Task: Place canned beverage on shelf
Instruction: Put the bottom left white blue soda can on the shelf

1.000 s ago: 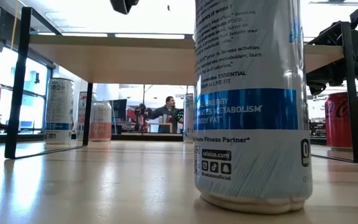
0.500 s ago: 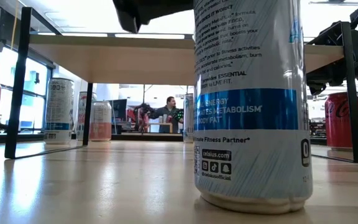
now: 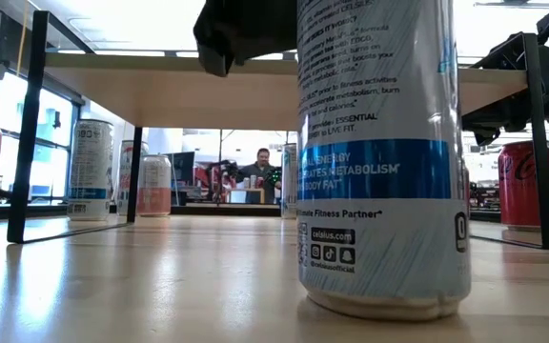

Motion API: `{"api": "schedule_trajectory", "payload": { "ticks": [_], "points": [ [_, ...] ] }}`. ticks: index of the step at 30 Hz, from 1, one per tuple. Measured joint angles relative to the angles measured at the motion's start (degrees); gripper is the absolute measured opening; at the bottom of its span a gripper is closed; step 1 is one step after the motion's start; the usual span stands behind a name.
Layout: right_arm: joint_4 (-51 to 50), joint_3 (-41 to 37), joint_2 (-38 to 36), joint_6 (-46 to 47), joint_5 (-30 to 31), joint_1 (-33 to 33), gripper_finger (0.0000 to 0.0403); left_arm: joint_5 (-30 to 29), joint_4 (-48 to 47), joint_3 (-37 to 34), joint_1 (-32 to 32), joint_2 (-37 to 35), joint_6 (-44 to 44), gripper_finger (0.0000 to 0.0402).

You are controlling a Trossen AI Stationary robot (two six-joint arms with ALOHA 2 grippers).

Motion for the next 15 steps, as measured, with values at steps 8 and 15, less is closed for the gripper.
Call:
{"api": "schedule_trajectory", "payload": {
  "ticks": [8, 15],
  "points": [
    [0.0, 0.0, 0.0, 0.0, 0.0, 0.0, 0.0000, 0.8, 0.1, 0.0, -0.1, -0.2, 1.4, 0.0241],
    [0.0, 0.0, 0.0, 0.0, 0.0, 0.0, 0.0000, 5.3, -1.3, -0.1, -1.3, -5.7, 5.6, 0.0244]
  ]
}}
